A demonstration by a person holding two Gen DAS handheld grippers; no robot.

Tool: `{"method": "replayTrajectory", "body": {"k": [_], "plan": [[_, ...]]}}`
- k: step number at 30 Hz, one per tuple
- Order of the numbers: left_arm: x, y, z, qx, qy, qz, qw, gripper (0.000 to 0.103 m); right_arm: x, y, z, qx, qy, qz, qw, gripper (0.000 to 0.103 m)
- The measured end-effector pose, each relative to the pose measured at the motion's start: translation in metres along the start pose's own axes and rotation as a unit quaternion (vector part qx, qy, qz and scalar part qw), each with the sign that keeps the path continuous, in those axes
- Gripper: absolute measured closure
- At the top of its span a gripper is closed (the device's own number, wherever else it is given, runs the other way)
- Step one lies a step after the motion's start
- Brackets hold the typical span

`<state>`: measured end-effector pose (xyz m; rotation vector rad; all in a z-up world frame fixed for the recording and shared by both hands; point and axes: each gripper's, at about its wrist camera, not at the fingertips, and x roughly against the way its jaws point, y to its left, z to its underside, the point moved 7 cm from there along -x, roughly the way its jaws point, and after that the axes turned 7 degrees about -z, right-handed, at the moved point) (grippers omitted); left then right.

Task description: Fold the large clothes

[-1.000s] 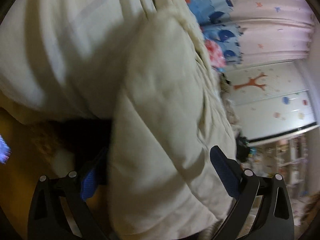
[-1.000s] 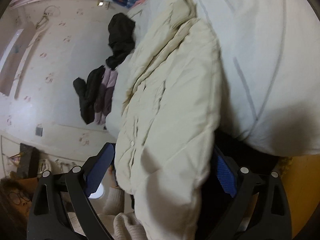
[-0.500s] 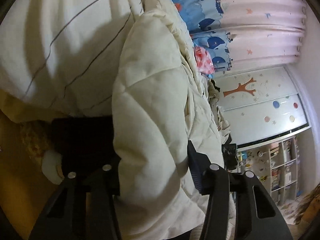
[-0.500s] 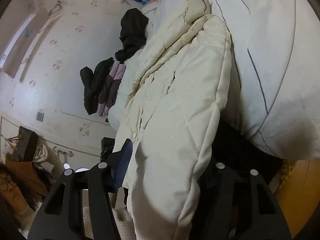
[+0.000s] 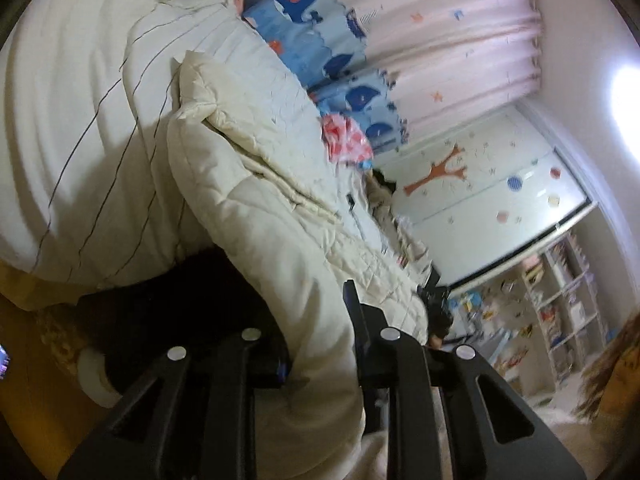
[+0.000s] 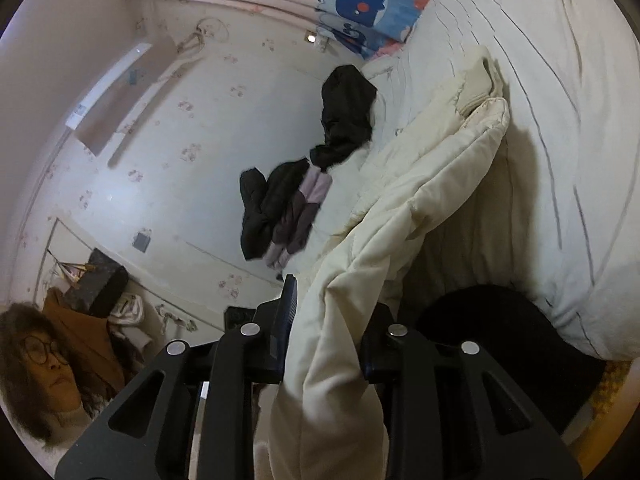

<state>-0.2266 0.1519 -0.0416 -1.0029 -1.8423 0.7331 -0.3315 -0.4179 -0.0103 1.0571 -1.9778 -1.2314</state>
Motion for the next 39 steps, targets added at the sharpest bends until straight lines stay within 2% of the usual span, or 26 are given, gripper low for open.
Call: {"method": "replayTrajectory", "body": {"k": [4, 6, 8, 10, 14, 16, 17, 18, 19, 20, 23, 26, 28, 30, 33, 37, 39], "plan": [[-0.016, 0.034, 0.02, 0.02, 0.059, -0.03, 0.9976, 0.078, 0.005, -0.035, 0.023, -0.043, 0.061, 0.05, 0.996, 0.072], [-0.023, 0.05, 0.029, 0.033, 0.08, -0.028, 0.9959, 0.067, 0.01, -0.049, 0.034, -0.062, 0.072, 0.058, 0.994, 0.067], [-0.028, 0.065, 0.036, 0.051, 0.09, -0.033, 0.9941, 0.036, 0.015, -0.054, 0.042, -0.071, 0.077, 0.055, 0.993, 0.059], [-0.034, 0.07, 0.039, 0.059, 0.095, -0.028, 0.9934, 0.028, 0.017, -0.054, 0.048, -0.071, 0.083, 0.048, 0.993, 0.058], [-0.049, 0.07, 0.04, 0.077, 0.097, -0.007, 0.9923, 0.025, 0.008, -0.051, 0.052, -0.058, 0.092, 0.042, 0.993, 0.058], [-0.054, 0.062, 0.035, 0.072, 0.084, -0.005, 0.9939, 0.025, 0.002, -0.051, 0.051, -0.051, 0.086, 0.042, 0.994, 0.057], [-0.054, 0.06, 0.033, 0.071, 0.075, -0.011, 0.9946, 0.027, -0.001, -0.051, 0.05, -0.047, 0.081, 0.039, 0.995, 0.057], [-0.055, 0.058, 0.031, 0.069, 0.067, -0.015, 0.9952, 0.034, -0.004, -0.049, 0.05, -0.043, 0.075, 0.036, 0.996, 0.057], [-0.055, 0.054, 0.029, 0.066, 0.064, -0.018, 0.9956, 0.062, -0.007, -0.047, 0.048, -0.035, 0.064, 0.035, 0.997, 0.061], [-0.056, 0.051, 0.029, 0.06, 0.064, -0.035, 0.9955, 0.072, -0.007, -0.047, 0.045, -0.031, 0.058, 0.032, 0.997, 0.069], [-0.044, 0.029, 0.025, 0.032, 0.04, -0.045, 0.9977, 0.085, -0.013, -0.028, 0.041, -0.008, 0.031, 0.009, 0.999, 0.076], [-0.022, -0.004, 0.02, -0.001, 0.013, -0.024, 0.9996, 0.088, -0.009, -0.001, 0.034, 0.017, 0.004, -0.04, 0.999, 0.076], [-0.011, -0.024, 0.021, -0.025, 0.008, -0.013, 0.9996, 0.088, -0.003, 0.016, 0.029, 0.028, -0.01, -0.072, 0.997, 0.076], [-0.002, -0.036, 0.025, -0.043, 0.009, -0.002, 0.999, 0.088, 0.006, 0.03, 0.026, 0.044, -0.018, -0.085, 0.995, 0.076], [0.002, -0.036, 0.034, -0.06, 0.026, -0.005, 0.9978, 0.088, 0.013, 0.025, 0.03, 0.042, -0.006, -0.063, 0.997, 0.076], [-0.007, -0.001, 0.051, -0.027, 0.072, -0.011, 0.997, 0.088, 0.015, -0.012, 0.051, -0.002, 0.024, -0.037, 0.999, 0.076], [-0.004, 0.01, 0.054, -0.008, 0.069, -0.007, 0.9975, 0.088, 0.017, -0.025, 0.06, -0.02, 0.031, -0.042, 0.998, 0.076]]}}
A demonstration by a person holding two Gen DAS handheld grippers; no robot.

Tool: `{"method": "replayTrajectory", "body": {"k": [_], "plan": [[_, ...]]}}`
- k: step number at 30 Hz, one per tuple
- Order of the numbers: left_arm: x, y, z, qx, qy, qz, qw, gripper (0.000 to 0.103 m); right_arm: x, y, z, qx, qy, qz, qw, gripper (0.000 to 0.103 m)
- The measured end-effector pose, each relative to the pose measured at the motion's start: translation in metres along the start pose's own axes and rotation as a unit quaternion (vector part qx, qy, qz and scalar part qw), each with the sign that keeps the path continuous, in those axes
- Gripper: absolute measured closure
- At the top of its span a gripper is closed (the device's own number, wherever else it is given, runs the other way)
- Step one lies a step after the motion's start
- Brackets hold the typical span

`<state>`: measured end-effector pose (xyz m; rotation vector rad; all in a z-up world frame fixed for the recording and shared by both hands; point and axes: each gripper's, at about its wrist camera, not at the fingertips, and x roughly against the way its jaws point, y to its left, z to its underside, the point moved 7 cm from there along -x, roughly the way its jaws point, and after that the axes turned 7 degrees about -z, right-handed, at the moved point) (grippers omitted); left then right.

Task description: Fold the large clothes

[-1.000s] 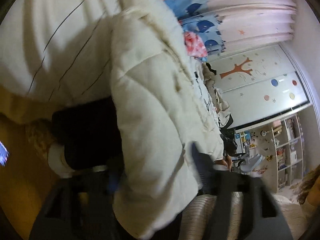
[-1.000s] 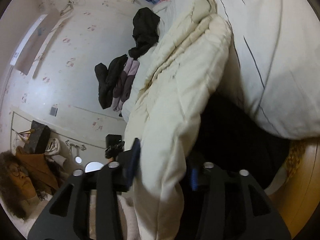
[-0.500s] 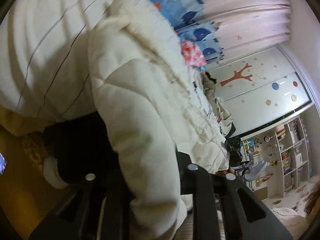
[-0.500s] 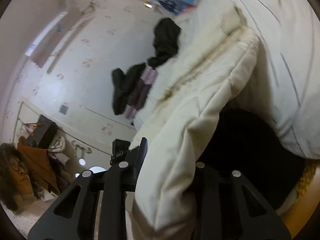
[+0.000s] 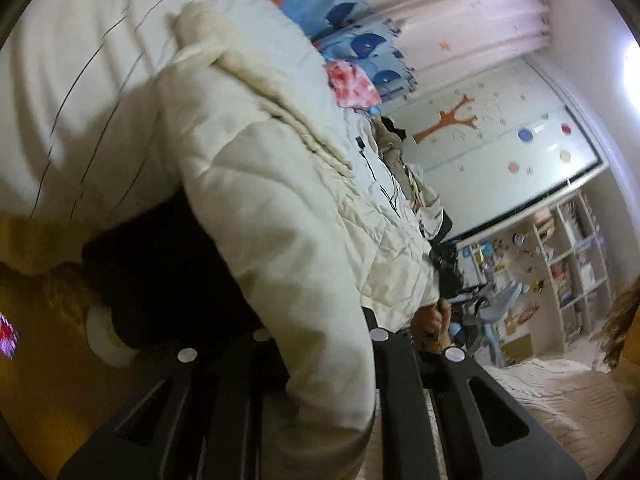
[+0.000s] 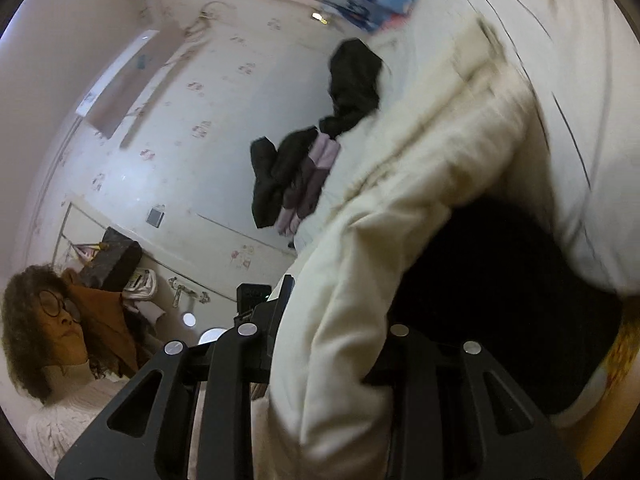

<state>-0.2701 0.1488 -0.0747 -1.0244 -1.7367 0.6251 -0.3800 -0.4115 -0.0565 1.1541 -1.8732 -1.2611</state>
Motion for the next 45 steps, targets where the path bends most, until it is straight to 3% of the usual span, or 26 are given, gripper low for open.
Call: {"method": "replayTrajectory", "body": {"k": [3, 7, 10, 17, 25, 27, 29, 34, 40, 45], "plan": [[0.005, -0.004, -0.008, 0.001, -0.019, 0.004, 0.9998, 0.088, 0.004, -0.001, -0.003, -0.003, -0.012, -0.025, 1.0, 0.076], [0.01, -0.02, -0.028, -0.041, -0.045, -0.072, 0.9955, 0.088, -0.004, 0.01, -0.019, 0.017, -0.006, -0.04, 0.999, 0.076], [0.009, -0.034, -0.034, -0.083, -0.054, -0.145, 0.9845, 0.088, -0.012, 0.013, -0.027, 0.017, -0.001, -0.046, 0.999, 0.076], [0.008, -0.043, -0.035, -0.12, -0.058, -0.233, 0.9632, 0.088, -0.023, 0.018, -0.028, 0.015, -0.001, -0.042, 0.999, 0.076], [0.002, -0.053, -0.032, -0.156, -0.055, -0.29, 0.9426, 0.088, -0.016, 0.004, -0.012, -0.012, 0.022, -0.005, 1.0, 0.072], [0.0, -0.055, -0.03, -0.164, -0.053, -0.3, 0.9384, 0.088, -0.013, 0.0, -0.007, -0.019, 0.028, 0.003, 0.999, 0.066], [-0.001, -0.057, -0.029, -0.171, -0.053, -0.309, 0.9343, 0.088, -0.008, -0.003, -0.003, -0.024, 0.032, 0.01, 0.999, 0.049], [-0.002, -0.057, -0.027, -0.182, -0.049, -0.326, 0.9265, 0.088, -0.005, -0.007, 0.006, -0.032, 0.046, 0.019, 0.998, 0.033], [-0.004, -0.059, -0.023, -0.195, -0.046, -0.341, 0.9186, 0.087, -0.003, -0.01, 0.013, -0.038, 0.058, 0.024, 0.997, 0.033], [-0.005, -0.059, -0.021, -0.193, -0.045, -0.341, 0.9189, 0.087, -0.005, -0.011, 0.021, -0.039, 0.078, 0.028, 0.996, 0.033]]}}
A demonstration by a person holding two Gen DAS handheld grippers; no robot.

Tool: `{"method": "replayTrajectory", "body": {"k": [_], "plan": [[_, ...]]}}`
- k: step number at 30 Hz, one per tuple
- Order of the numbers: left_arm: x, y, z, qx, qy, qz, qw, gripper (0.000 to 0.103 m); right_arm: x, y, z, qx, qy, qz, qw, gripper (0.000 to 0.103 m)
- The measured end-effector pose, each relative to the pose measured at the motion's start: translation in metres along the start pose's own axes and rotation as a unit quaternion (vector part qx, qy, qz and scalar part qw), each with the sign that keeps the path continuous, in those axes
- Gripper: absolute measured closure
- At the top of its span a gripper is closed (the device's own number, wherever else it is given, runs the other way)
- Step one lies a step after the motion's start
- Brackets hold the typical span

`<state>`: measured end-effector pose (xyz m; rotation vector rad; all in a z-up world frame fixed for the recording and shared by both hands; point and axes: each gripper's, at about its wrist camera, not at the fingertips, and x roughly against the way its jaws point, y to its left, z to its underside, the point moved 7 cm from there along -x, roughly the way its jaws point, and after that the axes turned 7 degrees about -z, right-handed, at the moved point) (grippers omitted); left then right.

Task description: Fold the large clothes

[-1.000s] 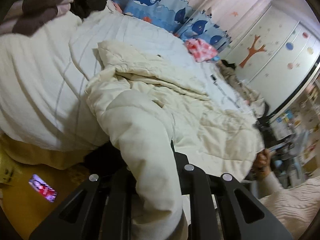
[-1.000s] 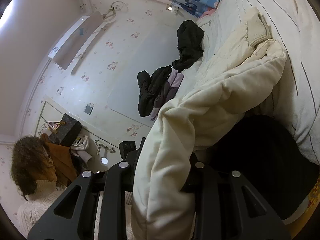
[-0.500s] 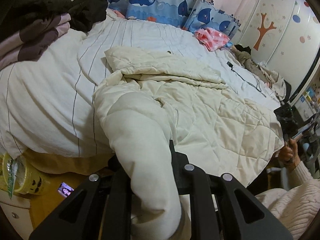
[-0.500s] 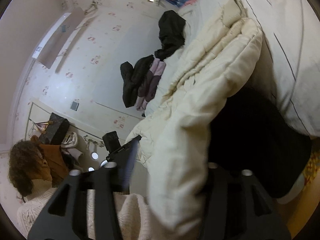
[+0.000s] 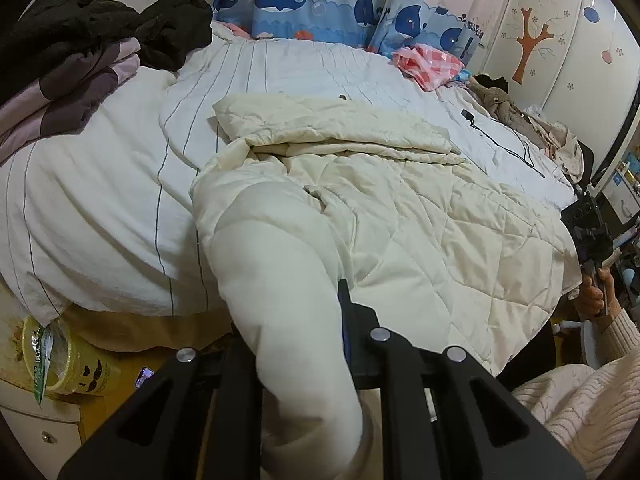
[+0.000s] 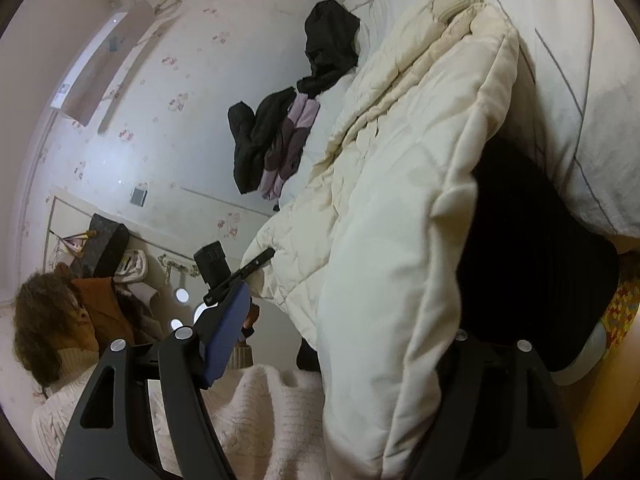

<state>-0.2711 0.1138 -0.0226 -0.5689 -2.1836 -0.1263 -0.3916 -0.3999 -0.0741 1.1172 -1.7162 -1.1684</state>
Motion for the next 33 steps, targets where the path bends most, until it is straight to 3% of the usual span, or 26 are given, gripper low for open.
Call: {"method": "replayTrajectory", "body": {"k": [8, 11, 14, 19, 26, 33], "plan": [[-0.001, -0.001, 0.003, -0.001, -0.001, 0.001, 1.0, 0.087, -0.009, 0.001, 0.003, 0.007, 0.006, -0.005, 1.0, 0.033], [0.002, 0.004, 0.002, 0.03, -0.01, 0.044, 0.9985, 0.087, -0.009, 0.005, -0.004, 0.02, -0.026, -0.024, 0.999, 0.037], [0.008, 0.017, -0.001, 0.09, -0.025, 0.116, 0.9888, 0.086, -0.009, 0.015, -0.012, 0.034, -0.052, -0.049, 0.997, 0.044], [0.016, 0.036, -0.012, 0.165, -0.051, 0.191, 0.9663, 0.086, -0.007, 0.048, -0.034, 0.071, -0.097, -0.099, 0.988, 0.044], [0.019, 0.065, -0.043, 0.237, -0.087, 0.24, 0.9374, 0.086, 0.002, 0.071, -0.084, 0.094, -0.149, -0.158, 0.972, 0.044], [0.011, 0.074, -0.128, 0.226, -0.124, 0.238, 0.9364, 0.086, 0.005, 0.09, -0.164, 0.121, -0.184, -0.155, 0.963, 0.044]]}}
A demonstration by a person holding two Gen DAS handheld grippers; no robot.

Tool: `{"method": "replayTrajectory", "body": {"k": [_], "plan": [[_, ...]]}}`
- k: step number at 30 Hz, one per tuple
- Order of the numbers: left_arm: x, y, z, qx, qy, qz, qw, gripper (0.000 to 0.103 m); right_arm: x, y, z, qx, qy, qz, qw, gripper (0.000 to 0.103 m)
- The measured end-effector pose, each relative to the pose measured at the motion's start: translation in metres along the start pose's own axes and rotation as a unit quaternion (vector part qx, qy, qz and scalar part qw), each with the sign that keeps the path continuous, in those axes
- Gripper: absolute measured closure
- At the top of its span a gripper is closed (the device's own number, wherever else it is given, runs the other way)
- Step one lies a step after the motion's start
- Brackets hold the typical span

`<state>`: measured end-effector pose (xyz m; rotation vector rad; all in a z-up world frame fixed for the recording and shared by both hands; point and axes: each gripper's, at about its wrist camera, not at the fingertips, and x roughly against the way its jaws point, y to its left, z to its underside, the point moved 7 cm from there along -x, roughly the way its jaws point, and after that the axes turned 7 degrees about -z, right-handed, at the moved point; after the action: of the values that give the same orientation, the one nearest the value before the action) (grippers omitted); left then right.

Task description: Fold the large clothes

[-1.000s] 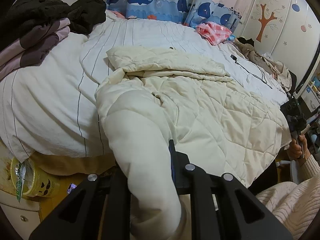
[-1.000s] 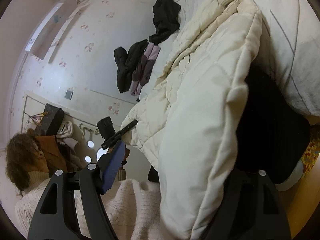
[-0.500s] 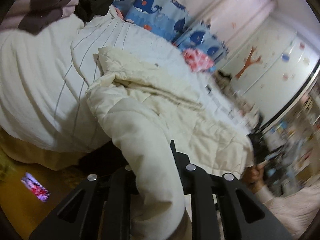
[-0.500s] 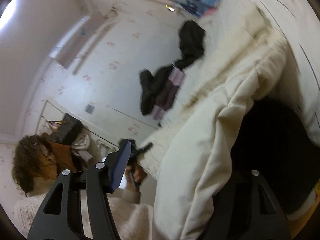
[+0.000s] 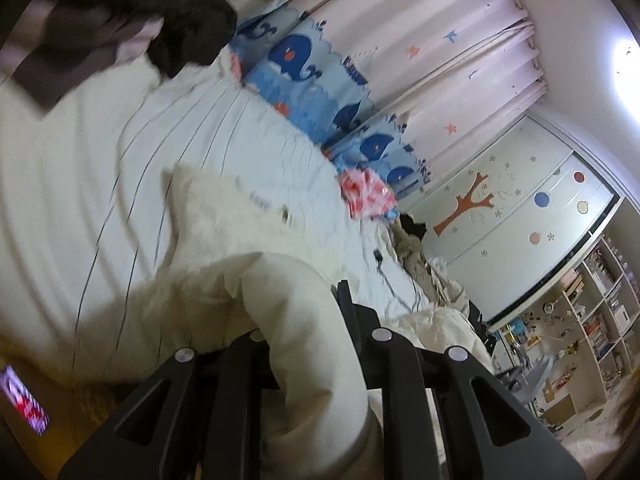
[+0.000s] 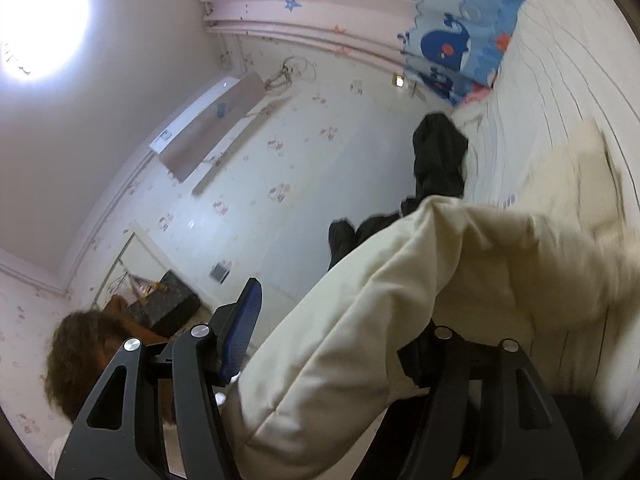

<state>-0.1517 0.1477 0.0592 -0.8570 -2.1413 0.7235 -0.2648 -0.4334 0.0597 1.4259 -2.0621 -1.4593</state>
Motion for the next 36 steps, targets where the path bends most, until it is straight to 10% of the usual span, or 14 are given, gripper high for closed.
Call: {"method": "replayTrajectory", "body": {"k": [6, 10, 17, 21, 25, 30, 36], "plan": [[-0.066, 0.021, -0.101, 0.054, -0.044, -0.012, 0.9975, 0.086, -0.024, -0.055, -0.104, -0.02, -0.07, 0.054, 0.996, 0.044], [-0.138, 0.066, -0.147, 0.094, -0.056, -0.084, 0.9904, 0.086, -0.035, -0.139, -0.161, -0.068, -0.105, 0.126, 0.984, 0.044], [-0.268, 0.171, -0.114, 0.14, 0.012, -0.23, 0.963, 0.084, -0.022, -0.317, -0.16, -0.177, -0.112, 0.271, 0.94, 0.048], [-0.274, 0.18, -0.11, 0.153, 0.031, -0.213, 0.9644, 0.083, -0.011, -0.321, -0.162, -0.197, -0.128, 0.2, 0.951, 0.043], [-0.261, 0.167, -0.131, 0.194, 0.062, -0.159, 0.9661, 0.056, -0.004, -0.315, -0.173, -0.23, -0.138, 0.193, 0.944, 0.023], [-0.203, 0.133, -0.169, 0.214, -0.046, -0.126, 0.9677, 0.014, -0.015, -0.247, -0.198, -0.136, -0.158, 0.203, 0.957, 0.006], [-0.248, 0.046, -0.18, 0.025, -0.058, -0.183, 0.9811, 0.01, -0.089, -0.235, -0.215, -0.031, -0.071, 0.391, 0.917, 0.006]]}}
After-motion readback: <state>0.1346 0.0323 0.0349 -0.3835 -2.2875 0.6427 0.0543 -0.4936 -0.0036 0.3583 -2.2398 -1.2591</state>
